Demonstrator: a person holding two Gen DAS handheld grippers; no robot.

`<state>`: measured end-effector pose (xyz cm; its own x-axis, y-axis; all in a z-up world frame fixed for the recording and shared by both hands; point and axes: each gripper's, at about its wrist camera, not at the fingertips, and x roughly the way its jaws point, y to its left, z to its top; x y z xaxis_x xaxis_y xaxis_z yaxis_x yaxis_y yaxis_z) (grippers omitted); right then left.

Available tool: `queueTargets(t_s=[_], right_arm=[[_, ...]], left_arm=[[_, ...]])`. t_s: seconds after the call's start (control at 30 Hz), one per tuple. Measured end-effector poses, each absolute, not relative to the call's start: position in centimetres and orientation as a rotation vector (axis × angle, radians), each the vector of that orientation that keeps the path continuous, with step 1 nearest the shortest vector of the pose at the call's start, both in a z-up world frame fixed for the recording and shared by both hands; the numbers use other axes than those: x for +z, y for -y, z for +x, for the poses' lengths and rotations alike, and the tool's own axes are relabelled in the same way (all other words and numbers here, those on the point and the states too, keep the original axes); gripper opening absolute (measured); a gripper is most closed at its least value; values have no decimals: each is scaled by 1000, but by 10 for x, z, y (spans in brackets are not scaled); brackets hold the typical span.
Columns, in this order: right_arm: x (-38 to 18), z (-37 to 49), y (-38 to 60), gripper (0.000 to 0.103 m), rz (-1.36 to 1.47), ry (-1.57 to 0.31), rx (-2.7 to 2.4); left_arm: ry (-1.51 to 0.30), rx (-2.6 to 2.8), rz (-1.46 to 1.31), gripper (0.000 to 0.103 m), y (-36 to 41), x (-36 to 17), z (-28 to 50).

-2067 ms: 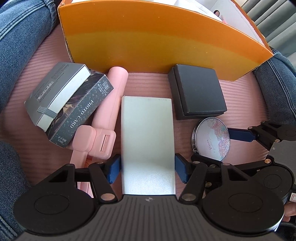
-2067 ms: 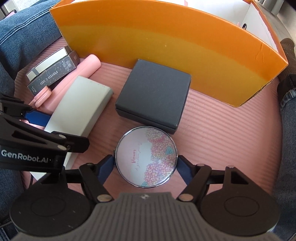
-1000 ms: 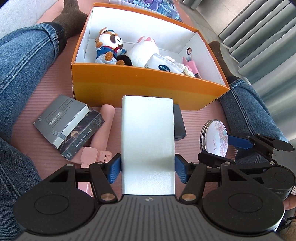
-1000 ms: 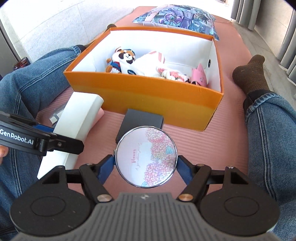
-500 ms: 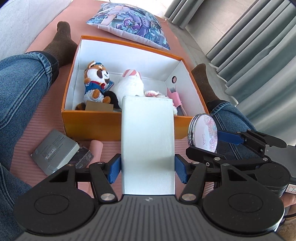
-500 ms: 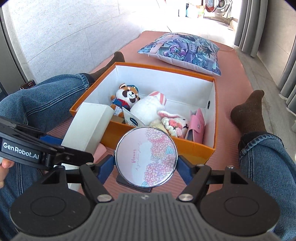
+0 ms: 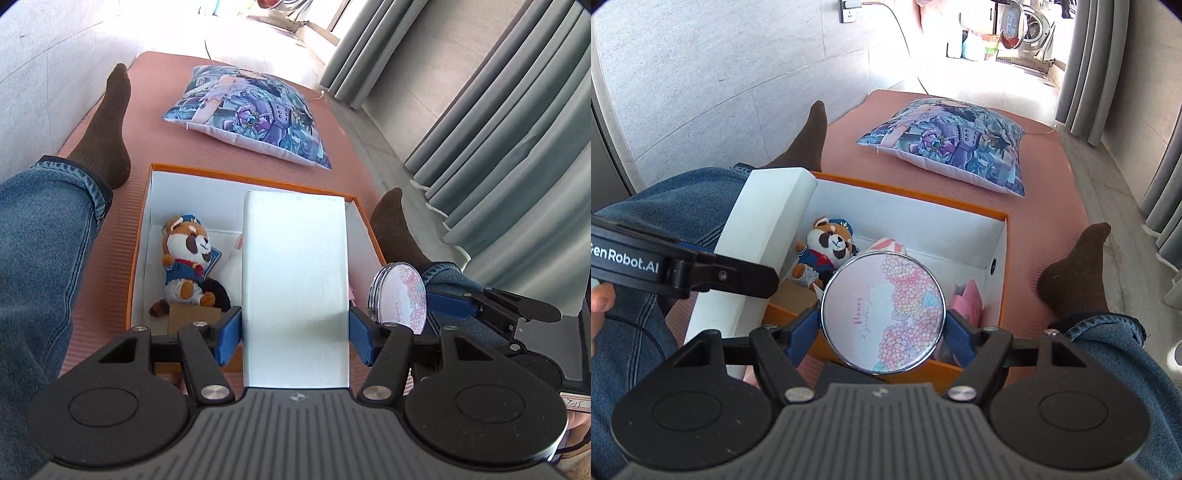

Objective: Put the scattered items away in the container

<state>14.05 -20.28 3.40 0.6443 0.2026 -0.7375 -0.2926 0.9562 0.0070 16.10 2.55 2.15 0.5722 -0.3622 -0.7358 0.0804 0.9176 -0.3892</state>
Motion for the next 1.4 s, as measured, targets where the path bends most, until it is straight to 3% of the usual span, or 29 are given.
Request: queueTargets(t_s=[0.5, 1.03, 1.4], right_arm=[[10, 215, 206, 75, -101, -865, 251], [-20, 236, 215, 75, 20, -873, 186], [-29, 244, 210, 75, 52, -878, 173]], left_arm=[[-991, -227, -324, 70, -32, -13, 248], [-966, -195, -478, 70, -49, -37, 269], [-988, -91, -351, 70, -43, -49, 279]])
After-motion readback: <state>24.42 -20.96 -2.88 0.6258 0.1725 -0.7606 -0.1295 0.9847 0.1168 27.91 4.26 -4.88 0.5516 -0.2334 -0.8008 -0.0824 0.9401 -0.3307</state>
